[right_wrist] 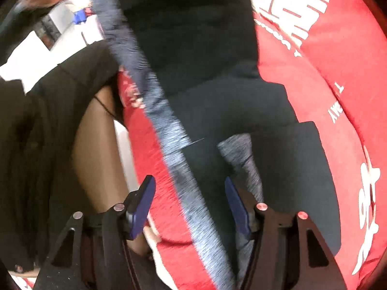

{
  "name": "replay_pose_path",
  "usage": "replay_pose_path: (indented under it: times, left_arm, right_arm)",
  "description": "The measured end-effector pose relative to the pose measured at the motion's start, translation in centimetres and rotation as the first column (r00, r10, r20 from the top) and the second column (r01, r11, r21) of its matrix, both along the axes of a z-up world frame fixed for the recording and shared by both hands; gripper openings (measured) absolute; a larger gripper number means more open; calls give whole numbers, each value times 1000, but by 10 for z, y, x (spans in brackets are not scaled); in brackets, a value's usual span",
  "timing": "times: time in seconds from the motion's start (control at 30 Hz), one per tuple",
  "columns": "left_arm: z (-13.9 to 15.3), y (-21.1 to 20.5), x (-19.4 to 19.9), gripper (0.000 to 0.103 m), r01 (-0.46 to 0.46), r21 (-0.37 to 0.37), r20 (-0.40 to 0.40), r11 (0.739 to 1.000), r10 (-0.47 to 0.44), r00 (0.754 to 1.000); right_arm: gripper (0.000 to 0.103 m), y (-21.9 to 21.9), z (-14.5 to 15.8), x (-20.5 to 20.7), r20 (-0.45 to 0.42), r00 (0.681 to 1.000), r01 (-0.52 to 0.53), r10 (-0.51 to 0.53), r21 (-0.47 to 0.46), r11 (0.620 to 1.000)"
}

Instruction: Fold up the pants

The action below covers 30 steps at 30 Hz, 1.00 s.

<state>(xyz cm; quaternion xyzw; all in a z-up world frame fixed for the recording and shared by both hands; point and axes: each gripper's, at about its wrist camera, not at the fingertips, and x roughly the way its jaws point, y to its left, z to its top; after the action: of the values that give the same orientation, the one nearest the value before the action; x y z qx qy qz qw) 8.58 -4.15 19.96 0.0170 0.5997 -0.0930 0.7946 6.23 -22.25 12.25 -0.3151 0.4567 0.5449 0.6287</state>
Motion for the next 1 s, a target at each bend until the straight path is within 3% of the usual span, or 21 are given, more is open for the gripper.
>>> replay_pose_path:
  times: [0.13,0.23,0.43,0.53,0.63,0.77,0.87,0.97,1.0]
  left_arm:
    - [4,-56,20,24,70,29,-11,997,-70,998]
    - [1,-102,36,24,129,48,-29,991,-128,991]
    - [-10,-209,70,24,254,50,-70,966,-250,966]
    - [-35,-255,79,24,307,76,-111,949,-298,948]
    - [-79,-297,89,24,342,125,-181,931,-318,931]
    - [-132,-324,90,26,366,234,-221,901,-317,922]
    - [-133,-335,94,27,336,280,-217,899,-282,935]
    - [-130,-334,96,35,301,267,-237,916,-240,941]
    - [-126,-334,96,46,302,244,-241,921,-244,939]
  right_arm:
    - [79,-40,16,-6,67,978,191,-198,98,977]
    - [79,-79,18,-4,82,934,334,-346,132,933]
    - [79,-144,17,-14,88,861,485,-500,147,862]
    - [79,-169,11,-20,85,825,544,-559,150,826]
    - [79,-185,4,-27,62,789,597,-611,156,787]
    - [79,-200,-6,-34,36,760,636,-649,167,753]
    - [79,-210,-14,-38,14,737,663,-676,178,727]
    - [79,-214,-21,-41,-2,712,691,-702,183,699]
    - [79,-216,-21,-43,-6,701,701,-713,190,687]
